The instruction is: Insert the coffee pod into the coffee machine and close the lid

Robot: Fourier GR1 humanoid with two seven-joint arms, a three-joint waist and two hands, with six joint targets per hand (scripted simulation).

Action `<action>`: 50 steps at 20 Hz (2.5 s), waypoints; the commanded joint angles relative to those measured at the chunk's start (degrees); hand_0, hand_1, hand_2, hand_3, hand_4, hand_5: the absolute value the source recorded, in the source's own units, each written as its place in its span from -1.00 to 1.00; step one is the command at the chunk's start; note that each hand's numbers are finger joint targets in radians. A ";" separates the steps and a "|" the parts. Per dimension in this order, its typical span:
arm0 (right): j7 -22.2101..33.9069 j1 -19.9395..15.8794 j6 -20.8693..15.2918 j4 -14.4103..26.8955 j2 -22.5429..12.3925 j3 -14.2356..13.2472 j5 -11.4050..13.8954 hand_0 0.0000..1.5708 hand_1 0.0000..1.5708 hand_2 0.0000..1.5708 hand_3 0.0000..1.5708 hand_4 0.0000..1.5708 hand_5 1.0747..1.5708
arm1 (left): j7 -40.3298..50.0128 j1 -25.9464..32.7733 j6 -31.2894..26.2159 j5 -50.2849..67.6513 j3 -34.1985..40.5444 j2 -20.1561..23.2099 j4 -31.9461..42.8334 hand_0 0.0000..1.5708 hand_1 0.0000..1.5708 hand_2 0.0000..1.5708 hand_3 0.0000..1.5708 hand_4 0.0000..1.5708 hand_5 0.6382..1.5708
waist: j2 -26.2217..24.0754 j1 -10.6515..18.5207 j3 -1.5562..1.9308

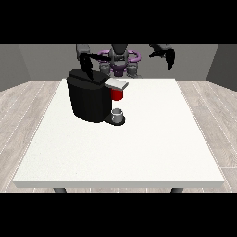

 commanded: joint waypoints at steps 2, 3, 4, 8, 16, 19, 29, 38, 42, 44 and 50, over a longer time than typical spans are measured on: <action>-1.98 -2.74 -2.97 3.21 0.75 0.28 1.95 -1.00 -1.00 -1.00 -1.00 -0.90 1.00 | 1.79 1.03 -2.97 2.39 -0.47 2.16 -4.73 -1.00 -1.00 -1.00 -1.00 -0.60 1.00 | 1.92 2.91 0.07; 0.44 -4.10 -0.60 1.21 0.35 1.22 1.09 -1.00 -1.00 -1.00 -1.00 -0.79 1.00 | -3.10 4.06 1.41 -2.04 -1.46 0.99 -2.05 -1.00 -1.00 -1.00 -1.00 -0.58 1.00 | 1.81 -0.03 0.05; 2.21 -5.01 -1.45 1.08 1.33 1.52 0.95 -1.00 -1.00 -1.00 -1.00 -0.84 1.00 | -2.28 2.93 2.25 -1.70 -0.33 1.78 -1.83 -1.00 -1.00 -1.00 -1.00 -0.60 1.00 | 1.62 -0.78 0.05; -1.02 -6.01 -1.15 1.59 0.82 2.83 3.04 -1.00 -1.00 -1.00 -1.00 -0.75 1.00 | -2.40 4.73 2.37 -1.63 -1.88 0.77 -2.52 -1.00 -1.00 -1.00 -1.00 -0.54 1.00 | 2.90 -0.04 0.06; 0.79 -12.69 -1.25 3.41 1.61 5.60 6.13 -1.00 -1.00 -1.00 -1.00 -1.00 1.00 | -0.30 3.08 3.03 -1.40 -3.45 -0.06 -3.94 -1.00 -1.00 -1.00 -1.00 -0.52 1.00 | 3.89 1.57 0.06; 3.31 -16.96 -1.59 2.97 2.86 5.75 5.87 -1.00 -1.00 -1.00 -1.00 -1.00 1.00 | -2.47 2.08 3.05 -1.22 -2.27 1.22 -1.53 -1.00 -1.00 -1.00 -1.00 -0.54 1.00 | 4.72 1.07 0.04; 2.25 -24.21 -6.60 5.97 4.35 8.74 13.08 -1.00 -1.00 -1.00 -1.00 -0.62 1.00 | -2.41 1.23 2.03 -0.57 -2.99 1.98 -2.82 -1.00 -1.00 -1.00 -1.00 -0.49 1.00 | 6.95 5.46 0.05; 3.94 -33.16 -7.45 10.02 3.65 7.64 15.14 -1.00 -1.00 -1.00 -1.00 -0.89 1.00 | -3.08 -2.50 -0.27 1.42 -2.07 4.38 -2.75 -1.00 -1.00 -1.00 -1.00 -0.45 1.00 | 11.08 8.33 0.03; 2.74 -34.54 -5.86 11.86 1.79 7.20 15.73 -1.00 -1.00 -1.00 -1.00 -1.00 1.00 | -2.57 -1.81 -0.70 2.56 -2.60 3.41 -3.76 -1.00 -1.00 -1.00 -1.00 -0.43 1.00 | 11.53 9.69 0.04; 4.97 -40.57 -5.37 13.01 0.18 6.11 15.78 -1.00 -1.00 -1.00 -1.00 -1.00 1.00 | -2.53 -4.52 0.75 1.14 -3.82 2.51 -3.94 -1.00 -1.00 -1.00 -1.00 -0.53 1.00 | 14.24 11.58 0.03; 2.54 -41.83 -7.93 14.67 1.31 5.14 16.33 -1.00 -1.00 -1.00 -1.00 -1.00 1.00 | -4.52 -5.78 -1.27 3.22 -2.22 4.46 -3.75 -1.00 -1.00 -1.00 -1.00 -0.54 1.00 | 17.49 13.39 0.03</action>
